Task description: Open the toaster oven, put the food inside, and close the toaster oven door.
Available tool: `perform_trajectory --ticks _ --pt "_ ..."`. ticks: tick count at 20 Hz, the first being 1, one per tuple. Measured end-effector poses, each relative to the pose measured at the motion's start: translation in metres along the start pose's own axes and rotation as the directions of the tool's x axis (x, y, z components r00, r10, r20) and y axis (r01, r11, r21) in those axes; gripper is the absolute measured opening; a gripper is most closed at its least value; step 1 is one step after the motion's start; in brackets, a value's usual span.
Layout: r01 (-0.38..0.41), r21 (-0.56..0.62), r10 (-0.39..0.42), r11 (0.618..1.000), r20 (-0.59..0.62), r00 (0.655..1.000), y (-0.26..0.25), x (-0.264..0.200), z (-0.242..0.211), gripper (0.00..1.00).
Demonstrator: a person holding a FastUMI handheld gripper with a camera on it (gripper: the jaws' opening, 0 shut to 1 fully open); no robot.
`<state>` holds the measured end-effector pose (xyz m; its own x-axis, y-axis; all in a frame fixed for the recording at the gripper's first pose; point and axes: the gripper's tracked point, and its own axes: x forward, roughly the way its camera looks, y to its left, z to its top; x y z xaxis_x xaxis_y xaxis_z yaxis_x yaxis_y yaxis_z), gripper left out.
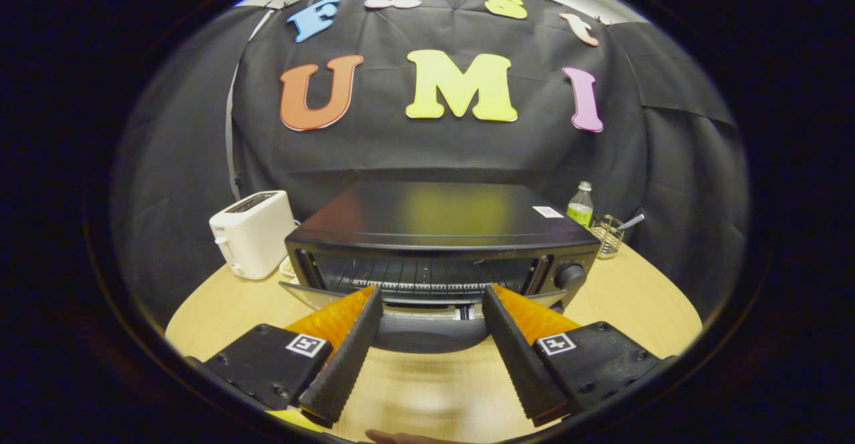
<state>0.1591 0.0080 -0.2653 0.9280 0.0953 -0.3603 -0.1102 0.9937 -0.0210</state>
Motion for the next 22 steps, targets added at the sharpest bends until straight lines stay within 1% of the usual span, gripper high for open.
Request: perform_trajectory --ticks 5,12,16,19,22 --pt "0.019 -0.047 -0.019 0.999 0.003 1.000 0.000 -0.029 -0.049 0.99" --pt "-0.009 -0.055 0.007 0.998 -0.046 0.999 0.001 -0.040 -0.111 0.98" --pt "-0.037 -0.023 0.035 0.999 -0.089 0.995 0.001 -0.037 -0.133 0.98" --pt "-0.099 0.013 0.100 0.995 -0.149 0.984 0.010 -0.040 -0.142 0.98" --pt "-0.144 0.019 0.145 0.989 -0.164 0.976 0.018 -0.053 -0.131 0.98"
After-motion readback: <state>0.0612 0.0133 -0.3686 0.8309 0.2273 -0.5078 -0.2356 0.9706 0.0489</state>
